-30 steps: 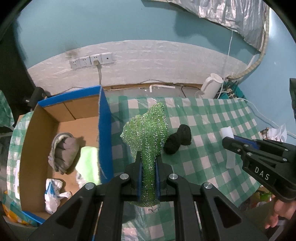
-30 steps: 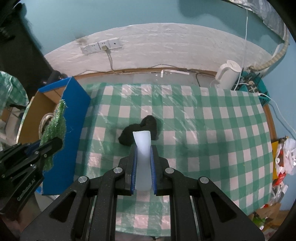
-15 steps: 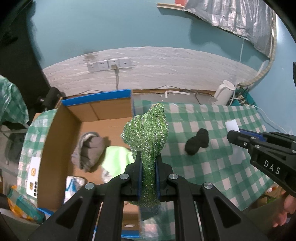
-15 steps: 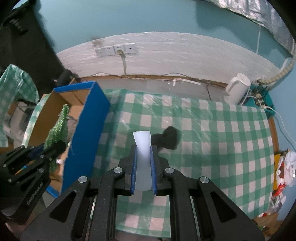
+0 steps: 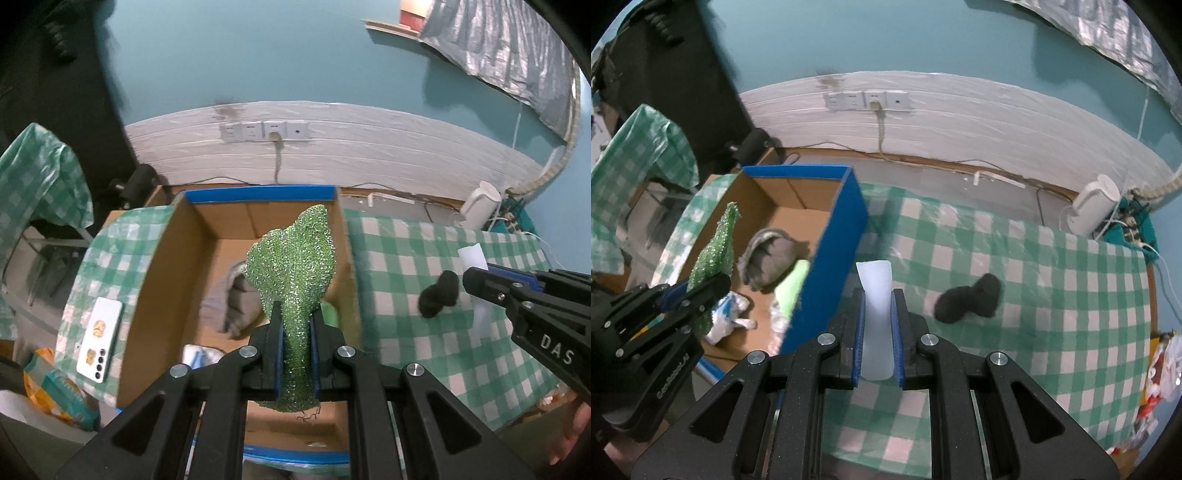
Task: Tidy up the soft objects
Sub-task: 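Lift the scrubber and foam strip and carry them over the box, then lower the scrubber and foam strip into the box and open both tools, then move the right tool over the black sock on the table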
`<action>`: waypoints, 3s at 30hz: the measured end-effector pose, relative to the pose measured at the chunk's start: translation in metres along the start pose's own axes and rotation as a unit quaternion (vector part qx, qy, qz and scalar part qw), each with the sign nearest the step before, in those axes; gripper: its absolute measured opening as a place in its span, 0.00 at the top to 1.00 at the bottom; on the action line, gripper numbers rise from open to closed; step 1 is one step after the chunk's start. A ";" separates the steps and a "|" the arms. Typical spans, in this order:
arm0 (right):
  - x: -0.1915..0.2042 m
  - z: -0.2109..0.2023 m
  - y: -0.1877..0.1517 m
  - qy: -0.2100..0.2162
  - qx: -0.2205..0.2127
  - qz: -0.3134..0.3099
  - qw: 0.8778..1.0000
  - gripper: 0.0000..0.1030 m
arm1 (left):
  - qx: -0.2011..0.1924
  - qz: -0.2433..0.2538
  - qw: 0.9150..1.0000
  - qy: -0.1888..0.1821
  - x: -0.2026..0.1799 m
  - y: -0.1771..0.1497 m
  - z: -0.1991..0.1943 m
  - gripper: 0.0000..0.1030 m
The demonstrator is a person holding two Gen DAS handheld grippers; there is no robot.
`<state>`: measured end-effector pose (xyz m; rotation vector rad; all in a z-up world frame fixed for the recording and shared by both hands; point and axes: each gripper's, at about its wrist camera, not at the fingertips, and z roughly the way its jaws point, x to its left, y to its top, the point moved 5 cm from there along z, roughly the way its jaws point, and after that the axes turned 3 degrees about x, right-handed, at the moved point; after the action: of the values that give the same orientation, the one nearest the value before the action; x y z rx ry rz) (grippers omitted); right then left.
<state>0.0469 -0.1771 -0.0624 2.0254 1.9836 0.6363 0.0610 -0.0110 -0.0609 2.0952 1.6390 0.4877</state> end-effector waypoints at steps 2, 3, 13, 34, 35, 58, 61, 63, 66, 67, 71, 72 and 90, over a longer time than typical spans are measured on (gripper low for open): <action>0.010 0.001 0.002 0.004 0.000 -0.009 1.000 0.88 | 0.001 -0.007 1.000 0.006 0.010 -0.001 0.002 0.89; 0.015 0.002 0.003 0.006 0.000 -0.013 1.000 0.88 | 0.002 -0.010 1.000 0.010 0.016 -0.001 0.002 0.89; 0.065 0.017 0.012 0.026 0.010 -0.053 0.998 0.88 | 0.016 -0.048 0.998 0.042 0.067 -0.006 0.012 0.89; 0.113 0.057 0.012 0.057 0.051 -0.076 0.994 0.67 | 0.060 -0.092 0.992 0.064 0.112 -0.024 0.041 0.56; 0.113 0.057 0.012 0.056 0.051 -0.078 0.994 0.60 | 0.057 -0.092 0.992 0.064 0.113 -0.023 0.040 0.51; 0.063 0.058 0.022 0.044 0.043 -0.003 0.998 0.39 | 0.040 -0.132 0.990 0.037 0.124 -0.009 0.032 0.36; 0.054 0.057 0.021 0.044 0.043 0.005 0.998 0.39 | 0.041 -0.121 0.991 0.047 0.115 -0.008 0.034 0.36; 0.046 0.057 0.020 0.042 0.043 0.010 0.998 0.39 | 0.044 -0.117 0.991 0.045 0.109 -0.008 0.036 0.36; 0.033 0.057 0.019 0.037 0.045 0.022 0.998 0.38 | 0.046 -0.108 0.992 0.041 0.096 -0.007 0.038 0.36; 0.027 0.057 0.018 0.035 0.045 0.027 0.998 0.38 | 0.046 -0.103 0.993 0.040 0.090 -0.007 0.039 0.36; 0.009 0.059 0.015 0.028 0.048 0.042 0.998 0.38 | 0.048 -0.085 0.995 0.035 0.069 -0.006 0.043 0.33; 0.004 0.059 0.014 0.026 0.049 0.046 0.997 0.38 | 0.049 -0.081 0.995 0.035 0.064 -0.006 0.044 0.33; -0.086 0.075 0.000 -0.023 0.069 0.110 0.991 0.37 | 0.023 -0.003 1.000 -0.008 -0.048 0.026 0.034 0.31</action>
<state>0.0822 -0.2527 -0.1402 2.3425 1.8414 0.5020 0.0883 -0.0673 -0.0763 2.1220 1.6615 0.4339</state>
